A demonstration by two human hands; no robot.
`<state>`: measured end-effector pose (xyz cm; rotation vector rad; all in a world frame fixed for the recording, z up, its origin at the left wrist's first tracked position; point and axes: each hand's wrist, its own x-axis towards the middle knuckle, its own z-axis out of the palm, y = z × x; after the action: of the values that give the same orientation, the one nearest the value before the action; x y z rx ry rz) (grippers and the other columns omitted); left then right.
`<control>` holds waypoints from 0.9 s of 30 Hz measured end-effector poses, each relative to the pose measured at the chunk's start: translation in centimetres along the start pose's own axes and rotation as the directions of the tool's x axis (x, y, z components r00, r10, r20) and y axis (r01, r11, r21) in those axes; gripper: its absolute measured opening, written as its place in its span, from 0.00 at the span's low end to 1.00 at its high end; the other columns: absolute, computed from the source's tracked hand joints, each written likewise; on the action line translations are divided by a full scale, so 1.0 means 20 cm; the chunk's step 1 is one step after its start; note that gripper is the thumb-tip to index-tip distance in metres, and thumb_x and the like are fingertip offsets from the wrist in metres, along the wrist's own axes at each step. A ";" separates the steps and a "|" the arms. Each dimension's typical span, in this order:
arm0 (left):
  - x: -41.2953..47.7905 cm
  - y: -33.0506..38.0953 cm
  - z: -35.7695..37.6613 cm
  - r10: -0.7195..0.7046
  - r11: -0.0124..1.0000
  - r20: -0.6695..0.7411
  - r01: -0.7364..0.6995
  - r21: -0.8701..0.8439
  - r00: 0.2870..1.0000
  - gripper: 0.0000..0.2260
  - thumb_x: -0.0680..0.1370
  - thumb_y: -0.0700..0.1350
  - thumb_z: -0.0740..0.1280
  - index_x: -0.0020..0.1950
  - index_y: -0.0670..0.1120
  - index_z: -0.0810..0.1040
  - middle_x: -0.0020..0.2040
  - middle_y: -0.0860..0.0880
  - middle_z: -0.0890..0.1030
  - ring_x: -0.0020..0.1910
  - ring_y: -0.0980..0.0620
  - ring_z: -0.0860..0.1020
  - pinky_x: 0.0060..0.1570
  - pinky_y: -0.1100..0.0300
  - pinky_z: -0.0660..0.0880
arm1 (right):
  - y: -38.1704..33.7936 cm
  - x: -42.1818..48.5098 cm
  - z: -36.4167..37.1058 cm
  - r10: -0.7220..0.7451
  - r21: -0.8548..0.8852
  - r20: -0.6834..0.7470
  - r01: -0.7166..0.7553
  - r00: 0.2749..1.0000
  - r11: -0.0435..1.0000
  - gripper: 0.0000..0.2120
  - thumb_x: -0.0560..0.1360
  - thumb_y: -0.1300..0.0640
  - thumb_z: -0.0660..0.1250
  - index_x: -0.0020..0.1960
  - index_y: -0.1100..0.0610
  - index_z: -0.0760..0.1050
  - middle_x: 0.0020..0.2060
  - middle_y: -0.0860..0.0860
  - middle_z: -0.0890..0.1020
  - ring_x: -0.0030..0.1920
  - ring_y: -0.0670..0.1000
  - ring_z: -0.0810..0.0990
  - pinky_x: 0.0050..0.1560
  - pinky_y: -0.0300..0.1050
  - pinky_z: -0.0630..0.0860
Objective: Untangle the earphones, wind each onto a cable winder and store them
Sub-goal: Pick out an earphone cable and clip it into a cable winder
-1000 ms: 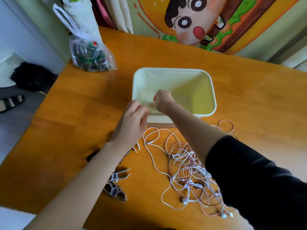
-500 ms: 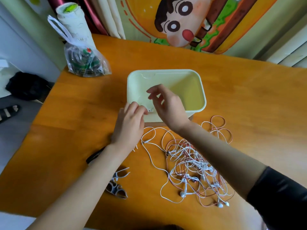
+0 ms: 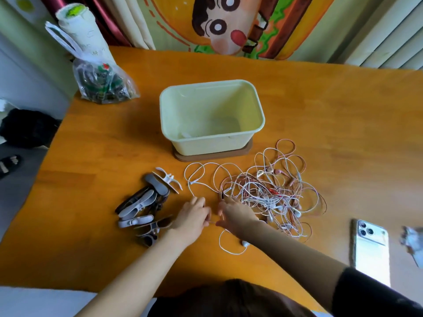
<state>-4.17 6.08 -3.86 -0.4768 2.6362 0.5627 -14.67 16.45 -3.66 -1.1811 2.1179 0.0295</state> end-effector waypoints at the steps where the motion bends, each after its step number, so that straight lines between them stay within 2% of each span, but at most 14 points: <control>1: -0.01 0.01 0.00 0.018 1.000 -0.009 -0.018 0.017 1.000 0.05 0.80 0.45 0.62 0.55 0.47 0.75 0.58 0.50 0.71 0.60 0.49 0.68 0.54 0.59 0.65 | 0.00 -0.01 0.00 -0.009 -0.013 -0.002 0.009 1.000 1.000 0.14 0.76 0.49 0.65 0.58 0.55 0.75 0.62 0.53 0.72 0.65 0.54 0.69 0.60 0.50 0.72; 3: -0.02 0.03 -0.02 0.025 1.000 -0.046 -0.026 -0.006 0.999 0.07 0.82 0.44 0.59 0.57 0.47 0.73 0.59 0.49 0.74 0.59 0.48 0.69 0.54 0.58 0.64 | 0.01 -0.02 0.00 -0.014 -0.002 -0.021 0.014 1.000 1.000 0.10 0.77 0.52 0.65 0.55 0.55 0.77 0.59 0.53 0.73 0.62 0.55 0.72 0.57 0.50 0.74; 5: -0.04 0.04 -0.03 -0.014 0.994 -0.079 0.006 -0.110 0.997 0.07 0.82 0.44 0.59 0.59 0.46 0.72 0.58 0.47 0.75 0.58 0.46 0.70 0.54 0.57 0.67 | 0.03 -0.04 -0.01 -0.019 0.060 -0.070 0.023 0.997 0.998 0.10 0.79 0.56 0.62 0.56 0.58 0.76 0.56 0.55 0.75 0.56 0.56 0.76 0.51 0.48 0.74; 7: -0.05 0.06 -0.05 -0.052 0.970 -0.113 0.024 -0.240 0.992 0.05 0.82 0.44 0.59 0.57 0.47 0.72 0.55 0.46 0.74 0.55 0.47 0.71 0.52 0.56 0.70 | 0.05 -0.07 -0.03 -0.032 0.155 -0.124 0.051 0.992 0.987 0.09 0.80 0.59 0.58 0.56 0.61 0.72 0.53 0.59 0.78 0.49 0.57 0.77 0.43 0.45 0.71; 9: -0.05 0.08 -0.07 -0.058 0.939 -0.165 -0.002 -0.343 0.985 0.01 0.81 0.43 0.61 0.50 0.49 0.71 0.51 0.48 0.74 0.50 0.49 0.73 0.49 0.58 0.72 | 0.06 -0.11 -0.06 -0.013 0.280 -0.186 0.065 0.982 0.958 0.05 0.80 0.61 0.57 0.53 0.61 0.69 0.47 0.61 0.80 0.41 0.59 0.77 0.38 0.47 0.69; 12: -0.05 0.12 -0.09 -0.026 0.886 -0.215 -0.078 -0.458 0.976 0.05 0.81 0.42 0.61 0.46 0.51 0.70 0.41 0.53 0.76 0.42 0.53 0.75 0.42 0.62 0.72 | 0.06 -0.21 -0.13 0.055 0.494 -0.280 0.095 0.958 0.864 0.03 0.80 0.61 0.55 0.48 0.59 0.64 0.39 0.59 0.80 0.38 0.58 0.79 0.40 0.53 0.74; 15: -0.07 0.11 -0.08 -0.015 0.868 -0.141 -0.057 -0.493 0.990 0.06 0.82 0.43 0.58 0.46 0.48 0.72 0.39 0.50 0.77 0.32 0.56 0.72 0.30 0.67 0.67 | 0.11 -0.30 -0.24 0.142 0.547 -0.350 0.079 0.926 0.833 0.03 0.81 0.60 0.54 0.49 0.58 0.62 0.38 0.56 0.77 0.38 0.58 0.78 0.38 0.50 0.73; 17: -0.09 0.09 -0.06 -0.020 0.887 -0.092 -0.024 -0.461 0.996 0.09 0.83 0.43 0.56 0.46 0.47 0.73 0.40 0.48 0.77 0.29 0.58 0.69 0.26 0.68 0.64 | 0.18 -0.34 -0.30 0.209 0.548 -0.400 0.050 0.893 0.835 0.03 0.81 0.60 0.54 0.50 0.58 0.62 0.41 0.57 0.78 0.39 0.59 0.79 0.37 0.49 0.72; 20: -0.12 0.05 -0.02 -0.049 0.905 -0.041 0.028 -0.425 0.998 0.12 0.83 0.44 0.54 0.44 0.48 0.73 0.38 0.51 0.76 0.33 0.55 0.71 0.29 0.66 0.64 | 0.32 -0.37 -0.38 0.332 0.599 -0.457 0.009 0.825 0.801 0.03 0.81 0.60 0.56 0.50 0.59 0.63 0.45 0.60 0.78 0.34 0.58 0.78 0.33 0.45 0.71; 22: -0.13 0.03 -0.01 -0.057 0.906 -0.014 0.046 -0.421 0.998 0.13 0.84 0.44 0.53 0.43 0.48 0.73 0.36 0.52 0.74 0.34 0.55 0.72 0.34 0.60 0.68 | 0.40 -0.39 -0.44 0.403 0.618 -0.521 0.007 0.753 0.786 0.03 0.80 0.61 0.58 0.50 0.60 0.65 0.44 0.60 0.79 0.34 0.57 0.75 0.35 0.44 0.68; 24: -0.12 0.02 -0.03 -0.069 0.904 -0.011 0.057 -0.424 0.998 0.13 0.84 0.45 0.53 0.44 0.47 0.74 0.35 0.53 0.73 0.34 0.56 0.71 0.33 0.61 0.67 | 0.44 -0.42 -0.49 0.436 0.616 -0.577 0.018 0.691 0.787 0.05 0.79 0.61 0.59 0.52 0.63 0.68 0.42 0.58 0.78 0.37 0.56 0.73 0.37 0.42 0.65; 27: -0.08 0.03 -0.08 -0.084 0.889 -0.058 0.049 -0.455 0.995 0.12 0.83 0.45 0.55 0.44 0.49 0.75 0.35 0.50 0.75 0.34 0.51 0.73 0.33 0.60 0.67 | 0.43 -0.44 -0.54 0.451 0.620 -0.634 0.065 0.628 0.782 0.04 0.79 0.61 0.59 0.52 0.61 0.69 0.40 0.55 0.78 0.38 0.57 0.76 0.39 0.44 0.68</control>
<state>-3.49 6.23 -1.56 -0.7345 2.5364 1.1697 -24.26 24.22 7.04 -0.5611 2.6485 -1.1650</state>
